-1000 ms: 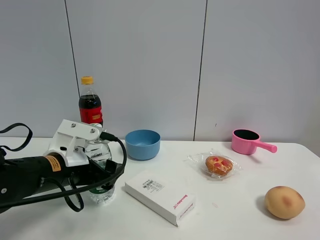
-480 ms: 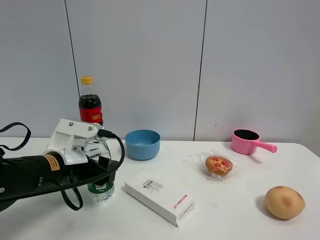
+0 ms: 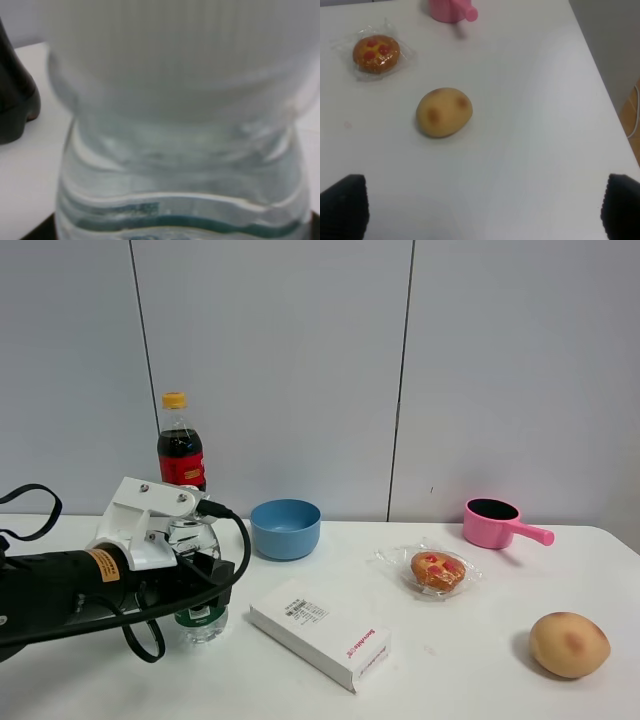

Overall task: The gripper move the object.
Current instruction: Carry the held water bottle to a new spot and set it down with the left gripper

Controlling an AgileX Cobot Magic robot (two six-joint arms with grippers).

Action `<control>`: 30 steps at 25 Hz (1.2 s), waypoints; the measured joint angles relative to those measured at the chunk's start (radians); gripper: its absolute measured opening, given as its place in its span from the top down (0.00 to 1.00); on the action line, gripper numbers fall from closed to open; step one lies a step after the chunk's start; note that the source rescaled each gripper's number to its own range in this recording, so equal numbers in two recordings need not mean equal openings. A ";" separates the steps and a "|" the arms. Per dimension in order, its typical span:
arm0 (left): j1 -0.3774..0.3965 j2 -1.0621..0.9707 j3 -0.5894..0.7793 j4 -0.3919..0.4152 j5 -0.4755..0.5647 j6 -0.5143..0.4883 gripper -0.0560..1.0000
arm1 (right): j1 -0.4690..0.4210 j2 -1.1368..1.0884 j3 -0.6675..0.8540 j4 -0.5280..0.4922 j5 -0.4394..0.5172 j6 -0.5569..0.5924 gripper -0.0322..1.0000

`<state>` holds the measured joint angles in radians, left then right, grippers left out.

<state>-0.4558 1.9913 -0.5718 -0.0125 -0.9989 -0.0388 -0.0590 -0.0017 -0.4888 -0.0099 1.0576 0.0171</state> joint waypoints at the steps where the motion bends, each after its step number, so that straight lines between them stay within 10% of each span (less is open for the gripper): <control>1: 0.000 -0.007 0.000 0.013 0.014 0.000 0.93 | 0.000 0.000 0.000 0.000 0.000 0.000 0.00; 18: -0.003 -0.323 -0.021 0.117 0.349 -0.009 0.93 | 0.000 0.000 0.000 0.000 0.000 0.000 0.00; 30: -0.137 -0.336 -0.341 0.145 0.628 -0.092 0.93 | 0.000 0.000 0.000 0.000 0.000 0.000 0.00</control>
<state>-0.5930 1.6554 -0.9124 0.1320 -0.3710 -0.1308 -0.0590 -0.0017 -0.4888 -0.0099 1.0576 0.0171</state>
